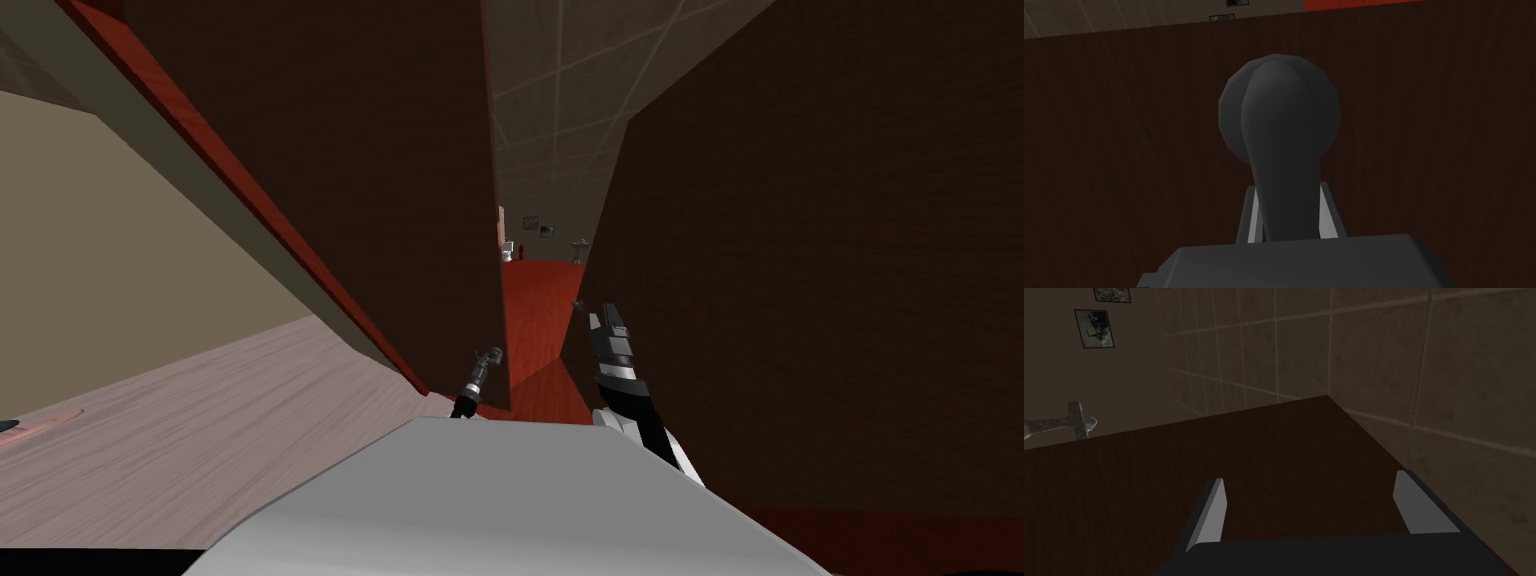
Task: Push the door open
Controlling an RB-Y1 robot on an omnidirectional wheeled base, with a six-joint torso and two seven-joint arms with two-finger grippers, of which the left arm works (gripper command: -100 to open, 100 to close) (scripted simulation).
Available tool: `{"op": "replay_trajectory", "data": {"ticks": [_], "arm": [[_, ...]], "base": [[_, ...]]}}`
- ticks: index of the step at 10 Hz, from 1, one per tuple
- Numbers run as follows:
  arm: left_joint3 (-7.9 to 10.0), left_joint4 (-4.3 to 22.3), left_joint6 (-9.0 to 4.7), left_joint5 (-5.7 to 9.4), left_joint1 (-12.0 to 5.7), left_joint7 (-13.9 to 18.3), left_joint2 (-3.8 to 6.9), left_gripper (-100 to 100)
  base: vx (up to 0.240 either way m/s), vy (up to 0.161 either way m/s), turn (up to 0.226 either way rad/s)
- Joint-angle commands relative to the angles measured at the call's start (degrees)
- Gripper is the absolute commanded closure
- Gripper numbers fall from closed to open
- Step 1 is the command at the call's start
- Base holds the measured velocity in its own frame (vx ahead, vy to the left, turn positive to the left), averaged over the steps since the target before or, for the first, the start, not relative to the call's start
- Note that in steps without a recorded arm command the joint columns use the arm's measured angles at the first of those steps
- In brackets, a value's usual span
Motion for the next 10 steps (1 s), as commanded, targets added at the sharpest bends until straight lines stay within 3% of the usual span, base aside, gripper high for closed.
{"op": "replay_trajectory", "data": {"ticks": [1, 2, 10], "arm": [[1.70, 1.5, -1.27, 0.67, -1.28, 0.0, 0.87, 100], [1.70, 1.5, -1.27, 0.67, -1.28, 0.0, 0.87, 100], [7.54, 2.9, -1.54, 2.99, -2.10, -1.6, 0.79, 100]], "base": [[0.158, -0.083, 0.040], [0.089, -0.066, 0.009], [0.145, -0.108, 0.070]]}}
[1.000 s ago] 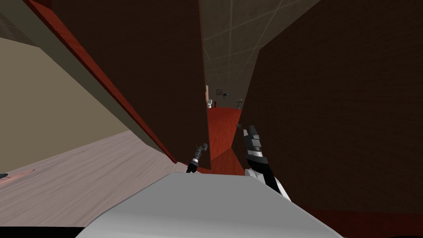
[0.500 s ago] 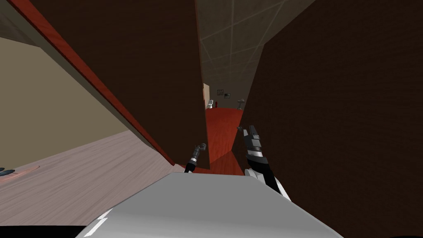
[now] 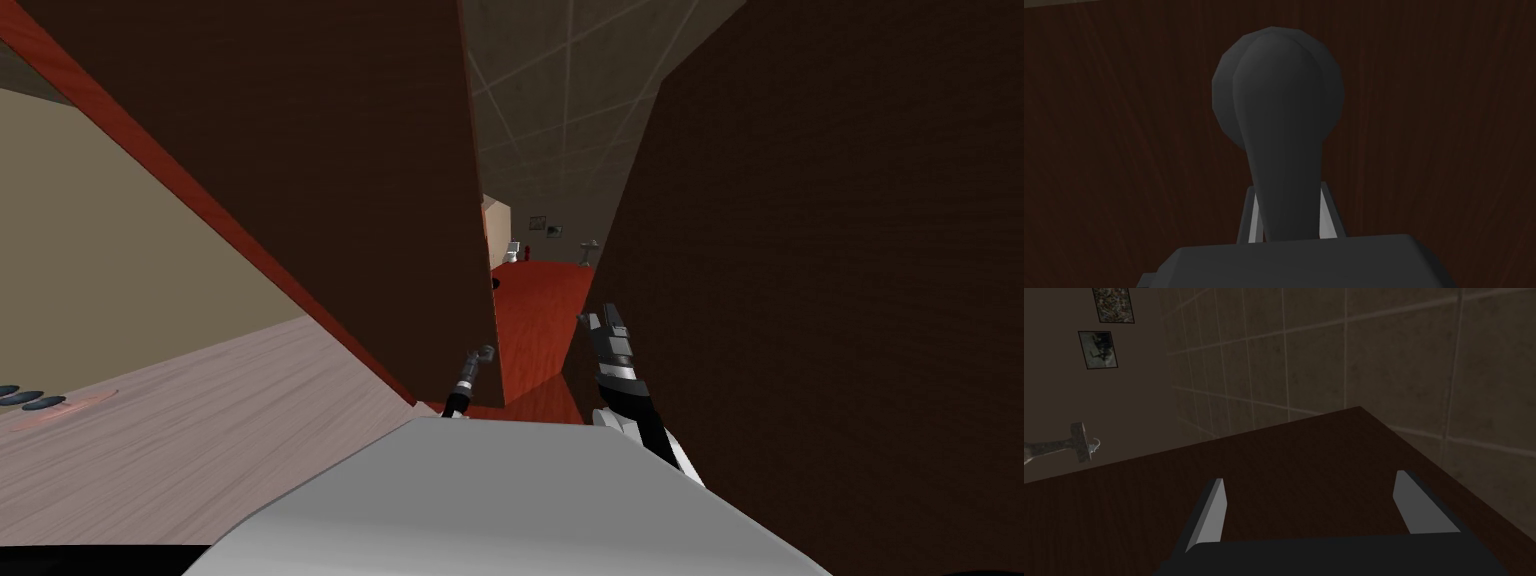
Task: Push the door open
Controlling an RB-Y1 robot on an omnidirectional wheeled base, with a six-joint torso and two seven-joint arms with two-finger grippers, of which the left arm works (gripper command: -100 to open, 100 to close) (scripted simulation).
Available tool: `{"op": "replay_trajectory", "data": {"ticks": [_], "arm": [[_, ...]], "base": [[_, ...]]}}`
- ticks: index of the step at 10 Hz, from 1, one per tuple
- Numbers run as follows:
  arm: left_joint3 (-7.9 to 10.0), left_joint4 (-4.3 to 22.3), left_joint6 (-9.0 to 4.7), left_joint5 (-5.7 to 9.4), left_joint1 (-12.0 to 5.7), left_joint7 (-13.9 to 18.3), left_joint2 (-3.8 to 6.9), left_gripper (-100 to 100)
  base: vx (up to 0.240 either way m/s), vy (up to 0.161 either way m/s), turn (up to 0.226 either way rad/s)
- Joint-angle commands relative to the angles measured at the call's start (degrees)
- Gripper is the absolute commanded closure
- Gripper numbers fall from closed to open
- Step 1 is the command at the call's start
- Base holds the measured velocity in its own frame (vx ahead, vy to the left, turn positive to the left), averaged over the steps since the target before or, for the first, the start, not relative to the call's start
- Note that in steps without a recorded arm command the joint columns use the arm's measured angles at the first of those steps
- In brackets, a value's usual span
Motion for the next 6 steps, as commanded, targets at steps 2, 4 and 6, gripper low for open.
{"op": "replay_trajectory", "data": {"ticks": [2, 4, 6], "arm": [[2.64, 1.2, -1.04, 1.01, -0.89, -0.5, 0.09, 100], [3.74, 1.4, -1.09, 1.45, -1.04, -0.8, -0.22, 100], [5.05, 1.7, -1.15, 1.97, -1.23, -1.2, -0.69, 100]], "base": [[0.203, -0.129, 0.080], [0.131, -0.091, 0.053], [0.186, -0.124, 0.084]]}}
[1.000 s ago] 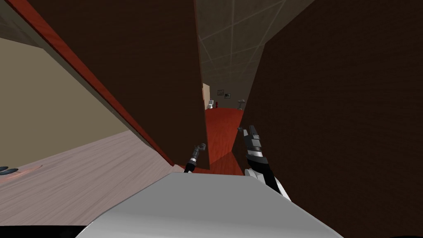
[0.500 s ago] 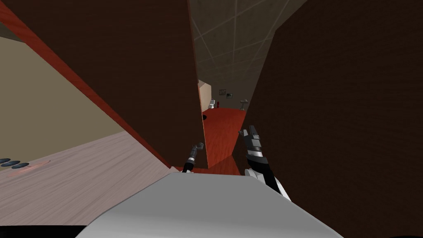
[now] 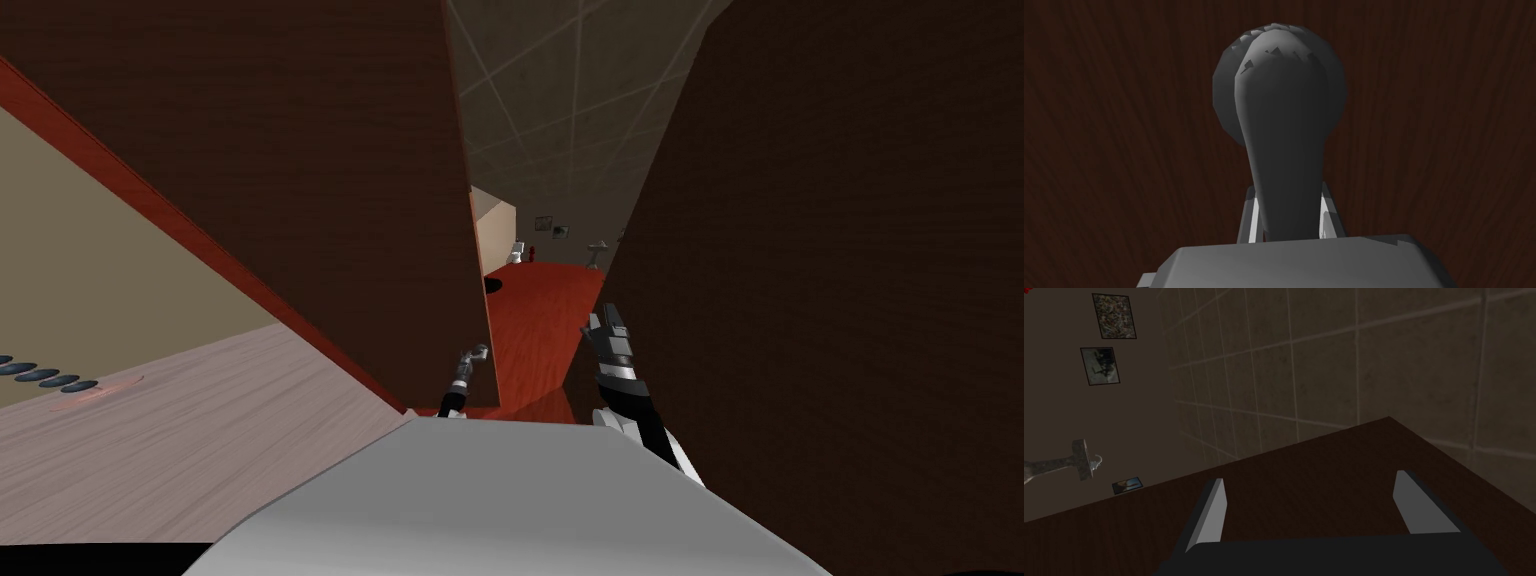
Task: Push the door open
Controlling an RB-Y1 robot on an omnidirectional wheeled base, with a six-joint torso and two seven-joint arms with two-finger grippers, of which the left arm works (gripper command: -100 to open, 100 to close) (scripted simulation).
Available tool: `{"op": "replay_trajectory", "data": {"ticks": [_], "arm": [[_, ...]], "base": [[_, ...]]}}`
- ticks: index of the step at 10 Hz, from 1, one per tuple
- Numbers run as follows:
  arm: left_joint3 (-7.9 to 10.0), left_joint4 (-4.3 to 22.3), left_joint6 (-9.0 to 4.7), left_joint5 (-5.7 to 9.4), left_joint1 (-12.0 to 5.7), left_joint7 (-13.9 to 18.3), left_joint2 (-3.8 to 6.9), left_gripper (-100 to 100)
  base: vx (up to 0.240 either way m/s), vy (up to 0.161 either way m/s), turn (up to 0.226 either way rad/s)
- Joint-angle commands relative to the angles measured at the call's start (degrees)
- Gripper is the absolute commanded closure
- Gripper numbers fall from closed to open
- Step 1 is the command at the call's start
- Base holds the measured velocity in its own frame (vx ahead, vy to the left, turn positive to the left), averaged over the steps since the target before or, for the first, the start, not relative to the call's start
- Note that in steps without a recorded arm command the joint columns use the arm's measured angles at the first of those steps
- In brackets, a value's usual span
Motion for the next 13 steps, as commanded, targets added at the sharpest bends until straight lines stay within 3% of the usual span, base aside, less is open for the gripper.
{"op": "replay_trajectory", "data": {"ticks": [1, 4, 6, 8, 13], "arm": [[1.07, 0.5, -0.52, 0.42, -0.63, -0.3, -0.40, 100], [2.40, 0.8, -0.58, 0.95, -0.82, -0.7, -1.13, 100], [3.37, 0.4, -0.45, 1.34, -0.37, -1.1, -0.03, 100], [3.71, 0.4, -0.47, 1.49, -0.38, -1.3, 0.17, 100], [6.77, 0.3, -0.74, 2.84, -0.49, -3.3, 1.11, 100]], "base": [[0.163, -0.096, 0.077], [0.166, -0.083, 0.055], [0.097, -0.009, 0.044], [0.164, -0.008, 0.027], [0.192, -0.008, 0.059]]}}
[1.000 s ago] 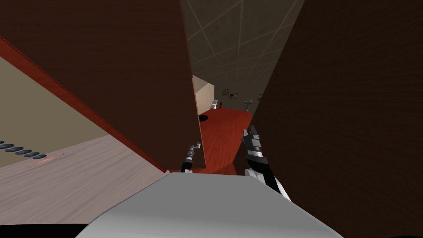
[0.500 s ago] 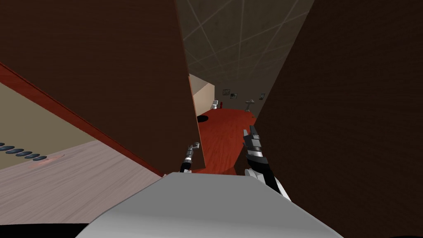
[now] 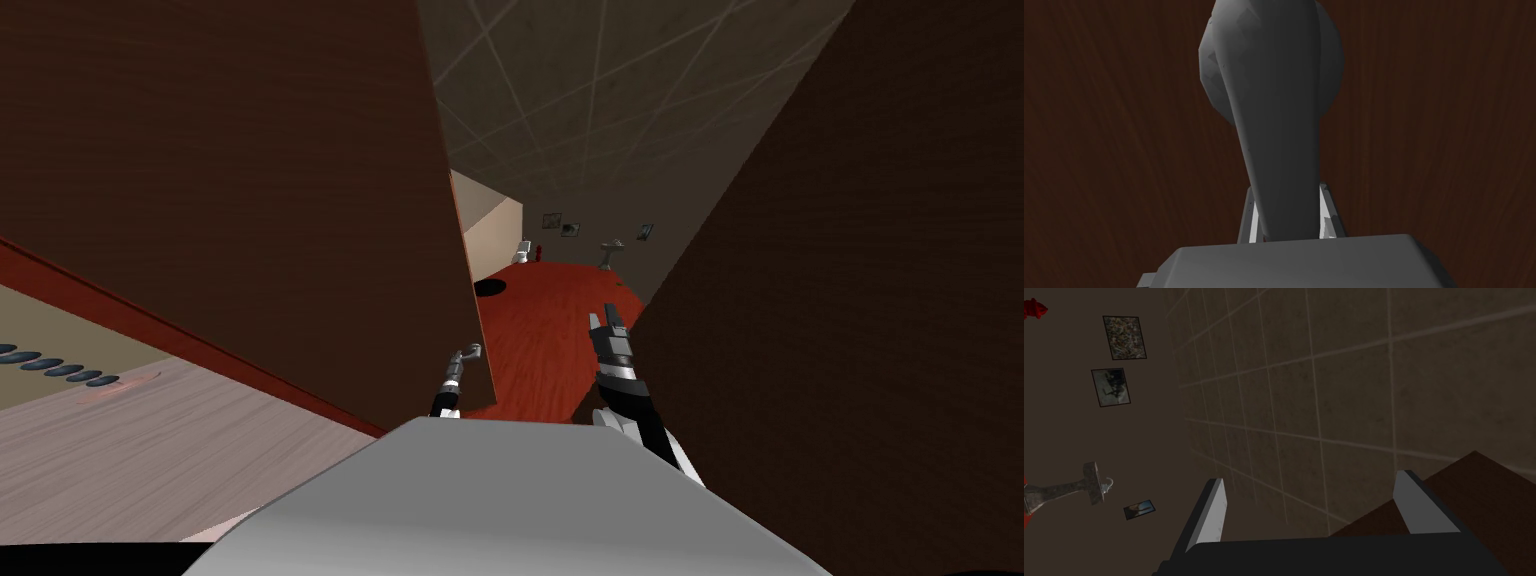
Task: Push the door open
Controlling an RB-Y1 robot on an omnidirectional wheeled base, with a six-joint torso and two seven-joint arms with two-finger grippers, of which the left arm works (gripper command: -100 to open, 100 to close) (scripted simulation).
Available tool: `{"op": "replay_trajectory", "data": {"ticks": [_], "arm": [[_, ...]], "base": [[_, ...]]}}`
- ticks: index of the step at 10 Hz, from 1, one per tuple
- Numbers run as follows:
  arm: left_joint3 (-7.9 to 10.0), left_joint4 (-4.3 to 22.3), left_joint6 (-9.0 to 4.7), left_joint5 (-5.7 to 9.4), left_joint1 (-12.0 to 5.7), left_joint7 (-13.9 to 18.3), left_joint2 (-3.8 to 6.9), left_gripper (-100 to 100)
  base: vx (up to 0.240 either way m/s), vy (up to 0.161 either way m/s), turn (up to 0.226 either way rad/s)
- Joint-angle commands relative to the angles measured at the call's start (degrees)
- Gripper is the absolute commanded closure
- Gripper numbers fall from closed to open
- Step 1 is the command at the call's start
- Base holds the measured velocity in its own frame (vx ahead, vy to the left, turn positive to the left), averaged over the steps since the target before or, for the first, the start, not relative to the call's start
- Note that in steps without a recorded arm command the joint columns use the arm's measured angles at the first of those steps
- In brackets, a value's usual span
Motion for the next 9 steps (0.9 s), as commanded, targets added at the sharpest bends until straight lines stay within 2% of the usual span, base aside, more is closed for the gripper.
{"op": "replay_trajectory", "data": {"ticks": [1, 7, 8, 9], "arm": [[1.74, 0.1, -1.02, 0.62, -0.36, -1.0, 0.55, 100], [5.44, 0.0, -1.35, 2.25, -0.49, -3.4, -0.30, 100], [5.44, 0.0, -1.35, 2.25, -0.49, -3.4, -0.30, 100], [6.35, 0.0, -1.43, 2.65, -0.52, -3.9, -0.83, 100]], "base": [[0.242, 0.001, 0.097], [0.205, -0.018, 0.077], [0.132, -0.009, 0.029], [0.157, -0.044, 0.092]]}}
